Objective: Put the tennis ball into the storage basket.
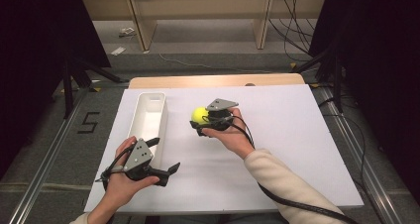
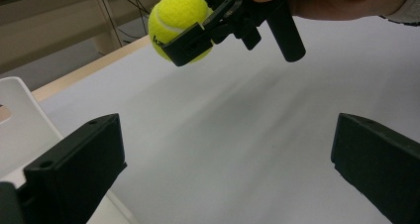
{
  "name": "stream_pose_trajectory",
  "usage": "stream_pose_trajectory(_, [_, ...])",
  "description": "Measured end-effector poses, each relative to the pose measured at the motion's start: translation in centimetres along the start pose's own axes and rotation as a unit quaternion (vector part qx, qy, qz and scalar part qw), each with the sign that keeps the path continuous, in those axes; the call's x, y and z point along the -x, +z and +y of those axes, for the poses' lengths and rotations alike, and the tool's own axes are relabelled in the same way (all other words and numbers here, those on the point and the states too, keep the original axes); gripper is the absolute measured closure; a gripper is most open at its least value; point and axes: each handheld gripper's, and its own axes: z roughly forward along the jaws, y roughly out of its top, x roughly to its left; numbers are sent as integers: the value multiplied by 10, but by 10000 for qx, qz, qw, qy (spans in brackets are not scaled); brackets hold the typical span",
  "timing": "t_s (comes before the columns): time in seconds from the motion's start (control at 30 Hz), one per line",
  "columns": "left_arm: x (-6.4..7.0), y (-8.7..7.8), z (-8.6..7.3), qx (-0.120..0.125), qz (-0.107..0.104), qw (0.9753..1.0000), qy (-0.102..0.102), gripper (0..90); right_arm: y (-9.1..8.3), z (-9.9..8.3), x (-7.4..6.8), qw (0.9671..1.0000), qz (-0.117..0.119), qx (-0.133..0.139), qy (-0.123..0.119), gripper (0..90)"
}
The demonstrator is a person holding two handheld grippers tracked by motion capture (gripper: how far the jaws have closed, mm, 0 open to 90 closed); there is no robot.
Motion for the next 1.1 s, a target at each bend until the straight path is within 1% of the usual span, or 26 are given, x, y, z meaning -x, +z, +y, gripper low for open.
stream_pose_trajectory(1.1, [0, 0, 0, 16, 11, 10000, 28, 0, 1, 3, -8, 10000, 80, 23, -56, 266])
